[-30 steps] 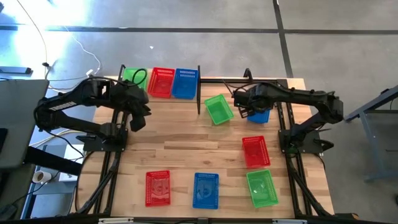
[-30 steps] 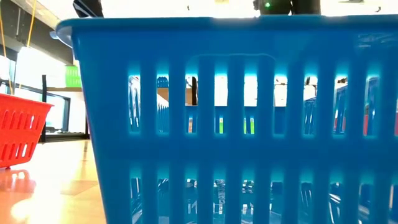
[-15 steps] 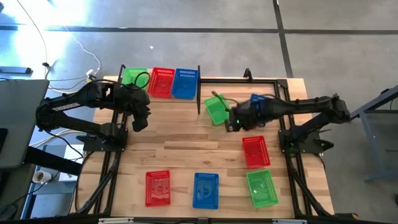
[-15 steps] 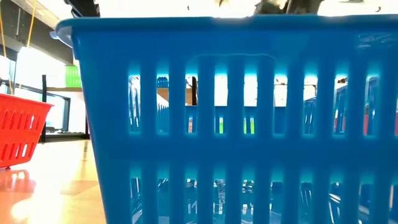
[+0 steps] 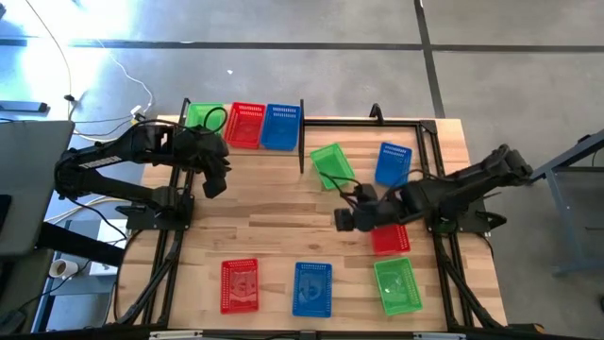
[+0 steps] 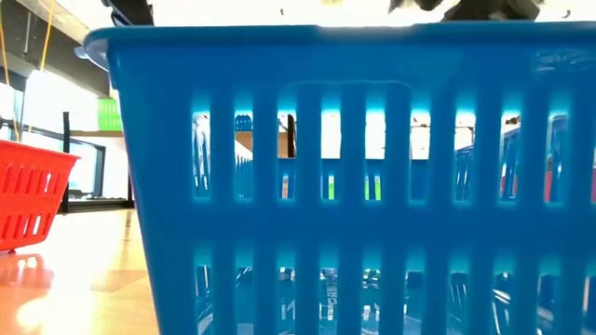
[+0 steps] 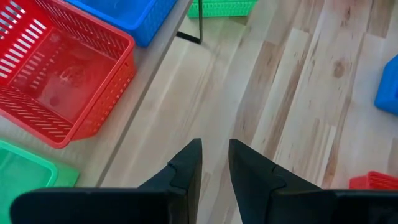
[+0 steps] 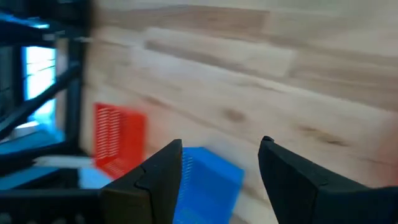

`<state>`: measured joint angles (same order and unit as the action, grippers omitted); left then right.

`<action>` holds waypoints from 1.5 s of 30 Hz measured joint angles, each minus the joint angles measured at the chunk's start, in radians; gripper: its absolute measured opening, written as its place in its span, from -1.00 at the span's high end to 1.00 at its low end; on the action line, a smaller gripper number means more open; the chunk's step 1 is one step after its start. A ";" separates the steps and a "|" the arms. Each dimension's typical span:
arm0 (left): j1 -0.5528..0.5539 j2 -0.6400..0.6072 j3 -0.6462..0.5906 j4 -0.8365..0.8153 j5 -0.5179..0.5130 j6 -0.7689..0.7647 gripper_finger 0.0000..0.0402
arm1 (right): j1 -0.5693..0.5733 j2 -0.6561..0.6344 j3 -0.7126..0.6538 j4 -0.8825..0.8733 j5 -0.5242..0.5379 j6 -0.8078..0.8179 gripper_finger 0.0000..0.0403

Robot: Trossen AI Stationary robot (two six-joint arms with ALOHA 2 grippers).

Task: Stack baskets on shelf by color
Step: Stack the bottom blue basket on top of the blue basket on the shelf

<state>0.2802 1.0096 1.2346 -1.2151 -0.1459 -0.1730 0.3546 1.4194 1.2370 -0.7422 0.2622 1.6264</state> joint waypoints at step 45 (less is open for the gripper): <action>-0.167 -0.007 -0.134 0.003 0.000 -0.247 0.64 | 0.205 0.475 0.000 0.310 -0.127 0.127 0.05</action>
<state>0.1134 1.0023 1.1004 -1.2125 -0.1459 -0.4202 0.5594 1.8949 1.2369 -0.4325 0.1355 1.7538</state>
